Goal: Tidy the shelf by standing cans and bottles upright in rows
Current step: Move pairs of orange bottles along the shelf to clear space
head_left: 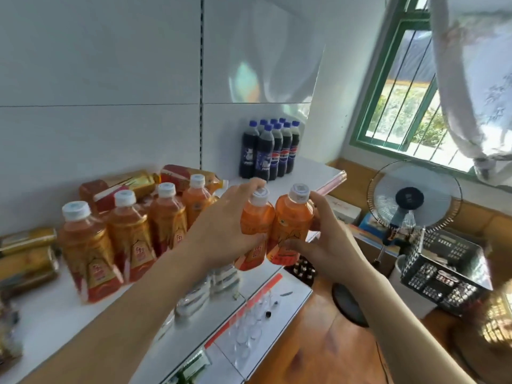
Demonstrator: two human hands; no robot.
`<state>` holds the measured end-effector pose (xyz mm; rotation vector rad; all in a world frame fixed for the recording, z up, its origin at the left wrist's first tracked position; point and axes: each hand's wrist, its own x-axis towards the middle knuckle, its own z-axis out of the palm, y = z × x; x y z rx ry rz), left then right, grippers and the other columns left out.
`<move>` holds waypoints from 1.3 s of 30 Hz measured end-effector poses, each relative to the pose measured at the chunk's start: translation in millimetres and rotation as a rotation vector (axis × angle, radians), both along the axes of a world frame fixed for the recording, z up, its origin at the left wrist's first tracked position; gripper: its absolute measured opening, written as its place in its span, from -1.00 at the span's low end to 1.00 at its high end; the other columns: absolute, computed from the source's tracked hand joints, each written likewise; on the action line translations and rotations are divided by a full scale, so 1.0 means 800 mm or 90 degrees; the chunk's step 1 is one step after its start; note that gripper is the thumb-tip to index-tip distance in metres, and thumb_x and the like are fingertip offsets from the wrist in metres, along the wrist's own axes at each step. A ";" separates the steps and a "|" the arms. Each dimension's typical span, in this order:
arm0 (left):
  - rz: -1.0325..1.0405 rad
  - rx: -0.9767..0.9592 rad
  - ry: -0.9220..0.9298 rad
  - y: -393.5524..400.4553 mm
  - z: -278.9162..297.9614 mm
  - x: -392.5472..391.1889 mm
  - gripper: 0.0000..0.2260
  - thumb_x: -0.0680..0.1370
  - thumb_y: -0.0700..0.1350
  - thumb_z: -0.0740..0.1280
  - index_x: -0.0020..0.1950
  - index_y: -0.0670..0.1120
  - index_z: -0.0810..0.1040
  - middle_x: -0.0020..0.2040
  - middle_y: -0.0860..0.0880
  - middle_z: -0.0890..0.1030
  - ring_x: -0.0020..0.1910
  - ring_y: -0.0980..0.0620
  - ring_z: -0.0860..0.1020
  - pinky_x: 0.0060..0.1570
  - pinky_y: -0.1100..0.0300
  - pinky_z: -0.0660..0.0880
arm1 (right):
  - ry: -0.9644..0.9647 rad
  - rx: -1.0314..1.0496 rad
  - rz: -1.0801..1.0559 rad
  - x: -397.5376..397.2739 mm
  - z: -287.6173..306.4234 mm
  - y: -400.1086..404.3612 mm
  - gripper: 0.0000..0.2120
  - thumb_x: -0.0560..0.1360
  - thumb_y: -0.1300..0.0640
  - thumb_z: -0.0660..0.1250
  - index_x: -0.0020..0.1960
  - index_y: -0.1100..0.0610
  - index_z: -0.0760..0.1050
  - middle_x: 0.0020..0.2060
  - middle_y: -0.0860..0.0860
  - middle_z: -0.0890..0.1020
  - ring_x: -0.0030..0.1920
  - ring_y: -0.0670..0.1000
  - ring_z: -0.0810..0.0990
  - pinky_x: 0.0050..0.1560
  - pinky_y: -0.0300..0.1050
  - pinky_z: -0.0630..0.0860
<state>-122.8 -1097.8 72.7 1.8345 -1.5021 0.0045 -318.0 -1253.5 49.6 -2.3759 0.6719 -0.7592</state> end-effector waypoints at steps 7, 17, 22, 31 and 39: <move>0.201 0.052 -0.226 -0.078 0.015 0.054 -0.18 0.32 0.43 0.42 0.51 0.20 0.27 0.33 -0.03 0.54 0.39 -0.10 0.39 0.48 -0.15 0.23 | 0.006 -0.034 0.082 0.082 -0.002 -0.108 -0.14 0.49 -0.03 0.61 0.56 -0.29 0.13 0.37 -0.09 0.58 0.35 0.08 0.57 0.36 0.20 0.54; 0.390 0.254 -0.315 -0.137 -0.004 0.097 -0.10 0.38 0.38 0.51 0.55 0.06 0.18 0.37 -0.01 0.60 0.50 -0.05 0.42 0.60 -0.22 0.05 | 0.062 -0.011 0.312 0.221 -0.043 -0.219 -0.10 0.45 0.05 0.63 0.54 -0.30 0.14 0.27 -0.21 0.58 0.26 -0.09 0.52 0.28 0.00 0.47; 0.454 0.318 -0.332 -0.138 -0.010 0.109 -0.11 0.37 0.41 0.51 0.49 0.03 0.18 0.19 0.00 0.67 0.29 -0.07 0.56 0.47 -0.14 0.29 | 0.088 0.007 0.378 0.263 -0.067 -0.231 -0.11 0.46 0.00 0.63 0.56 -0.29 0.12 0.28 -0.19 0.57 0.22 -0.14 0.47 0.23 -0.07 0.43; 0.514 0.372 -0.377 -0.136 -0.005 0.118 -0.10 0.45 0.34 0.49 0.61 0.00 0.16 0.46 -0.06 0.48 0.44 -0.13 0.44 0.41 -0.12 0.40 | 0.111 -0.021 0.458 0.295 -0.075 -0.242 -0.10 0.56 -0.05 0.52 0.65 -0.30 -0.02 0.34 -0.10 0.58 0.33 0.05 0.56 0.21 -0.08 0.42; 0.532 0.392 -0.371 -0.139 -0.005 0.112 -0.05 0.53 0.40 0.34 0.71 -0.03 -0.03 0.66 -0.08 0.25 0.61 -0.17 0.26 0.58 -0.28 0.16 | 0.057 -0.118 0.467 0.295 -0.076 -0.242 0.00 0.55 -0.21 0.46 0.73 -0.19 -0.15 0.63 -0.05 0.30 0.58 0.03 0.30 0.51 0.08 0.37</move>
